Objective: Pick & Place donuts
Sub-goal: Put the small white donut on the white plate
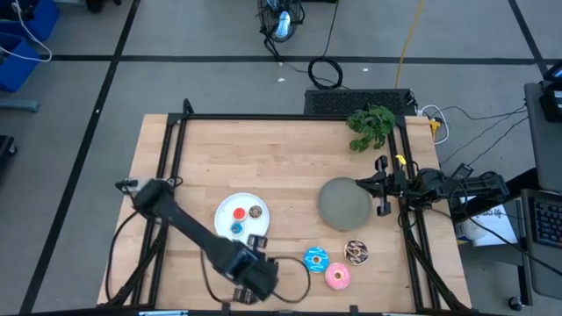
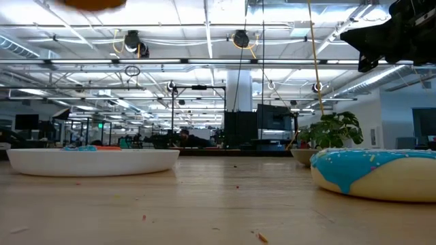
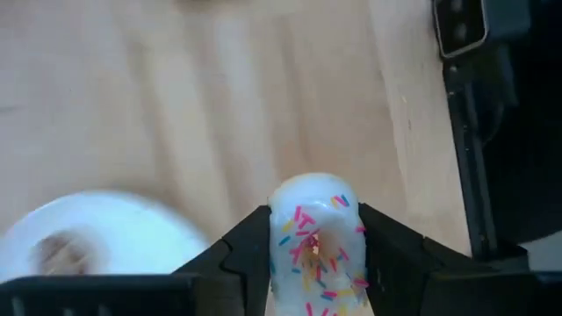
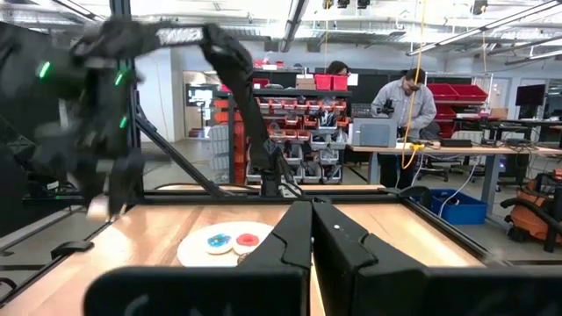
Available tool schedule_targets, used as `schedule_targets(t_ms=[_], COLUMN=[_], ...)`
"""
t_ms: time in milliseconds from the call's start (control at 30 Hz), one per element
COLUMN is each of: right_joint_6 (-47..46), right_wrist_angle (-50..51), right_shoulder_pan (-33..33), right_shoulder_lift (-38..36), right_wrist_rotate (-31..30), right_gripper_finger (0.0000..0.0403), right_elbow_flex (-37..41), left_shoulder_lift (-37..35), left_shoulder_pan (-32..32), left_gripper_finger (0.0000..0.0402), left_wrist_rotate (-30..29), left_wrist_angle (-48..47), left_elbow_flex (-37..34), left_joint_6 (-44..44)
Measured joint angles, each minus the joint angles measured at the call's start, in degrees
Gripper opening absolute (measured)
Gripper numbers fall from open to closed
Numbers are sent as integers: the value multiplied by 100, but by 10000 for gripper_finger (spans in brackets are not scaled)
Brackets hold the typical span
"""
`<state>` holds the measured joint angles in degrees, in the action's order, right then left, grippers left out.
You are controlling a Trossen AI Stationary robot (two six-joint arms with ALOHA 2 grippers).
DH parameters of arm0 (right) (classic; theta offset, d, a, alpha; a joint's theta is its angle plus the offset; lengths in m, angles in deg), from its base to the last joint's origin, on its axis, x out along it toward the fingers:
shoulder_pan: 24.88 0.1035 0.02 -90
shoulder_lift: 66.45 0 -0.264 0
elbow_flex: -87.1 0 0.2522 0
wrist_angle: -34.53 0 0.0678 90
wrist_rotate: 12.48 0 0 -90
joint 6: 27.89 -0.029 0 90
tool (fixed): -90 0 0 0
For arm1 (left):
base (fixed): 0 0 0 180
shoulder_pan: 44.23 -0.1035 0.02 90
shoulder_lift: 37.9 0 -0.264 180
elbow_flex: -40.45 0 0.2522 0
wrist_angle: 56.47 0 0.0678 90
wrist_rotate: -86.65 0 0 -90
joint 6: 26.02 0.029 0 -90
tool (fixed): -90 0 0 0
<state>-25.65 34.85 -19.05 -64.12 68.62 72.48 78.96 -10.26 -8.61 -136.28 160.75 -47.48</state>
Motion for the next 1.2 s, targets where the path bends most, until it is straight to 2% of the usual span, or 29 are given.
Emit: schedule_targets(t_ms=[267,367,567,667,900,1200], right_joint_6=[-2,-3,-2,-2,-4,2], right_wrist_angle=[-3,-3,-1,-2,-3,-3], right_shoulder_pan=[0,0,2,0,0,0], right_shoulder_lift=[-1,-1,-1,-1,-1,-1], right_wrist_rotate=[2,2,17,17,20,20], right_gripper_finger=[0,0,0,0,0,0], right_elbow_flex=[1,1,1,0,-1,-1], left_shoulder_lift=[-1050,-1163,-1171,-1172,-1168,-1161], left_shoulder_pan=[-507,-724,-907,-1082,-1403,-1643], left_gripper_finger=[149,149,149,149,149,149], left_wrist_rotate=[-552,-556,-508,-247,224,334], left_wrist_angle=[-1009,-1210,-996,-593,987,2048], left_elbow_flex=[6,6,-223,-629,-1864,-3101], left_joint_6=[-573,-582,-334,-121,605,798])
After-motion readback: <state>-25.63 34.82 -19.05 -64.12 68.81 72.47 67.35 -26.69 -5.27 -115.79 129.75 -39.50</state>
